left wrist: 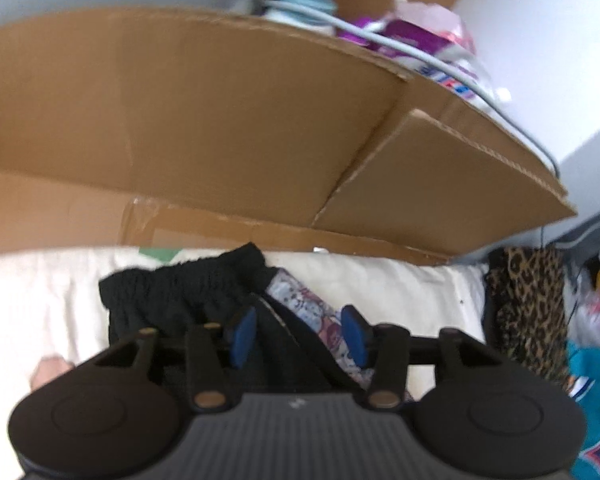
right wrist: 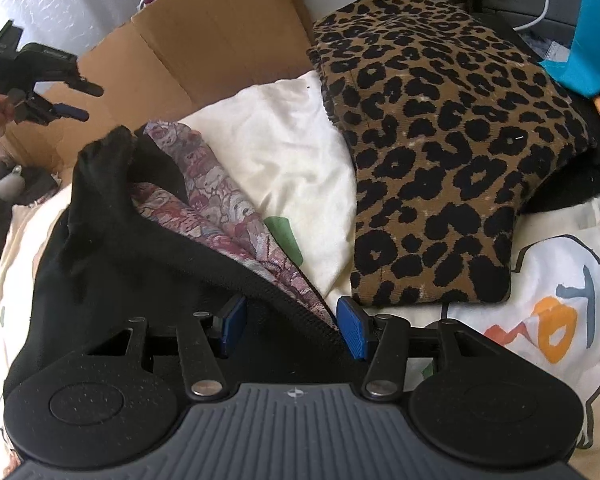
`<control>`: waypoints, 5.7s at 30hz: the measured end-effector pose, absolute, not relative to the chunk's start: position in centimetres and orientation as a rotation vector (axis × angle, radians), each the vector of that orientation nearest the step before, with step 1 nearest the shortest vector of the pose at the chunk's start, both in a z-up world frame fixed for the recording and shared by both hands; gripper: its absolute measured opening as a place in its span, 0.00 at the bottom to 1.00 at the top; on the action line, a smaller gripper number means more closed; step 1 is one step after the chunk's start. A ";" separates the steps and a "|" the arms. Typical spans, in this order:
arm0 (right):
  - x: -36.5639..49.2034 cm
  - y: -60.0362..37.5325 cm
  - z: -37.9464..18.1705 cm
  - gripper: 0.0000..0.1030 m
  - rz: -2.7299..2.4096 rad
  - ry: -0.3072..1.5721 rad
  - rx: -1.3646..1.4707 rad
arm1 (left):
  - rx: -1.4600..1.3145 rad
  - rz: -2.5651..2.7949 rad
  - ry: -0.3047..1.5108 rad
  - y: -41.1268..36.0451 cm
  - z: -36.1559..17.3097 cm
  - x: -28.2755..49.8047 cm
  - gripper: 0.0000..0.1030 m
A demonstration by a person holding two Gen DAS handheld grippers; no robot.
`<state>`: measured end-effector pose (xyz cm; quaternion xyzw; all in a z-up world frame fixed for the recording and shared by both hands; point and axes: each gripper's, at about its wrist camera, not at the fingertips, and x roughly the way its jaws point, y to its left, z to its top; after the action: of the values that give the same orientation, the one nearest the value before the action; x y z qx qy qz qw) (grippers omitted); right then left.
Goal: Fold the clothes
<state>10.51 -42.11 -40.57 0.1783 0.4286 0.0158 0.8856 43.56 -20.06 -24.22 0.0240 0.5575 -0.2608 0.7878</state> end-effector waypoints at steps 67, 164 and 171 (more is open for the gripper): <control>12.4 -40.9 -38.2 0.54 0.144 0.788 0.399 | -0.148 -0.470 1.335 -23.0 -27.0 47.5 0.01; 34.4 -38.0 -39.3 0.26 0.308 0.903 0.530 | 0.120 -0.673 1.188 -19.9 -35.2 46.2 0.19; 33.1 -36.1 -41.2 0.28 0.339 0.960 0.450 | 0.143 -0.684 1.188 -19.1 -33.6 46.6 0.19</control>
<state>33.11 -36.14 -41.18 0.2134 0.4555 0.1607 0.8492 46.58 -19.13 -33.63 0.0661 0.5481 -0.3154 0.7718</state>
